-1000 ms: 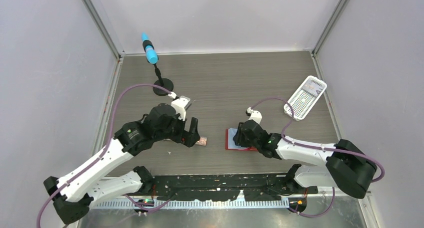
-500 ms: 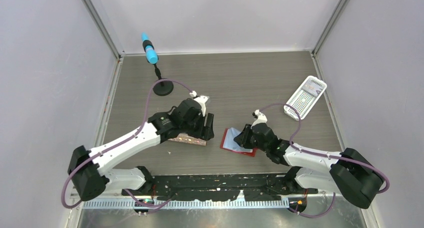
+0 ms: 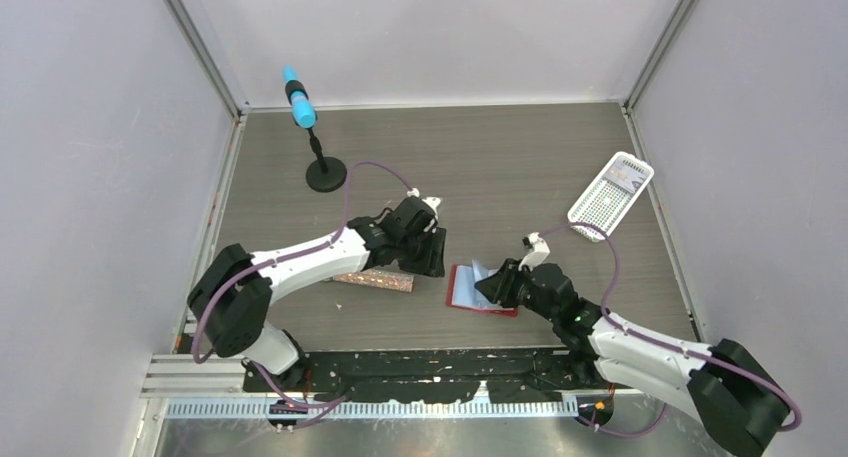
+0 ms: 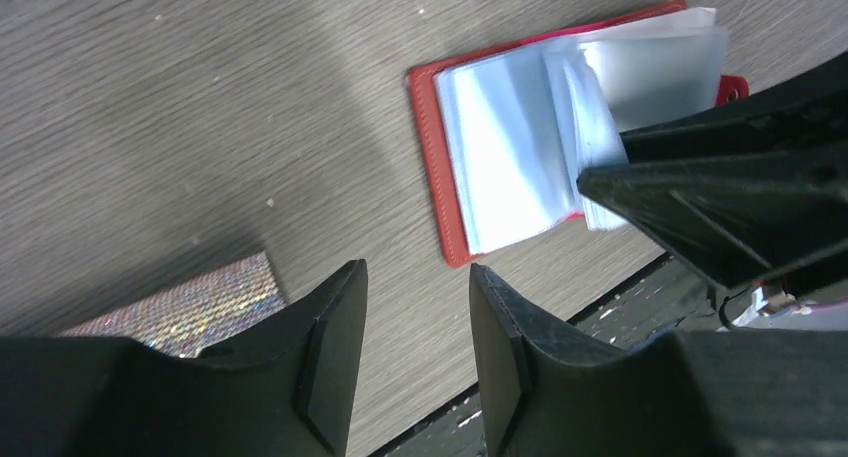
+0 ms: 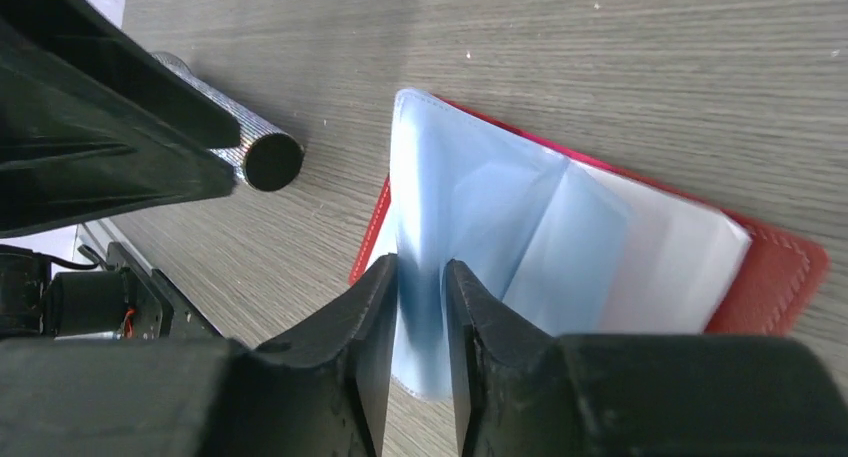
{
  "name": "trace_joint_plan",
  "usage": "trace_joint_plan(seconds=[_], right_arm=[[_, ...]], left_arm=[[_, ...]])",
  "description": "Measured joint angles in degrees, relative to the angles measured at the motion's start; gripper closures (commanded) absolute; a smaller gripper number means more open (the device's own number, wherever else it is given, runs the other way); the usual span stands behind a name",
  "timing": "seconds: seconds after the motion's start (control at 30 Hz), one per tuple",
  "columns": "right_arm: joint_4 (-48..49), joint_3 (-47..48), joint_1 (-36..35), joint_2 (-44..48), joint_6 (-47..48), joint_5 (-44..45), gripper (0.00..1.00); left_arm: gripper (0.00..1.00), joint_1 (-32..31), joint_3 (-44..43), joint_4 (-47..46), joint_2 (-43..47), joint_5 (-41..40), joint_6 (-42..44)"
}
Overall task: Take the credit cards out of the card holder
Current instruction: Remove the credit card from the card holder.
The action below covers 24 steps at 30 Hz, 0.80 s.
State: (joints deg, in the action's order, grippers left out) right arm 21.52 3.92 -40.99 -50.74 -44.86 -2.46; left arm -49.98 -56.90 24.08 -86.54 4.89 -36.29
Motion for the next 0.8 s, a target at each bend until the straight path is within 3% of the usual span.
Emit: trace_joint_plan(seconds=[0.2,0.4,0.8], right_arm=[[-9.42,0.07,0.22,11.67,1.73,4.33,0.57],[-21.70,0.83,0.24,19.15,2.54,9.66,0.56],[-44.83,14.27,0.24,16.11,1.22,17.20,0.46]], left_arm=[[0.56,0.00,-0.31,-3.80,-3.08,2.73,-1.07],[0.54,0.00,-0.31,-5.92,-4.66,4.85,-1.31],[0.50,-0.07,-0.24,-7.30,-3.67,5.57,-1.11]])
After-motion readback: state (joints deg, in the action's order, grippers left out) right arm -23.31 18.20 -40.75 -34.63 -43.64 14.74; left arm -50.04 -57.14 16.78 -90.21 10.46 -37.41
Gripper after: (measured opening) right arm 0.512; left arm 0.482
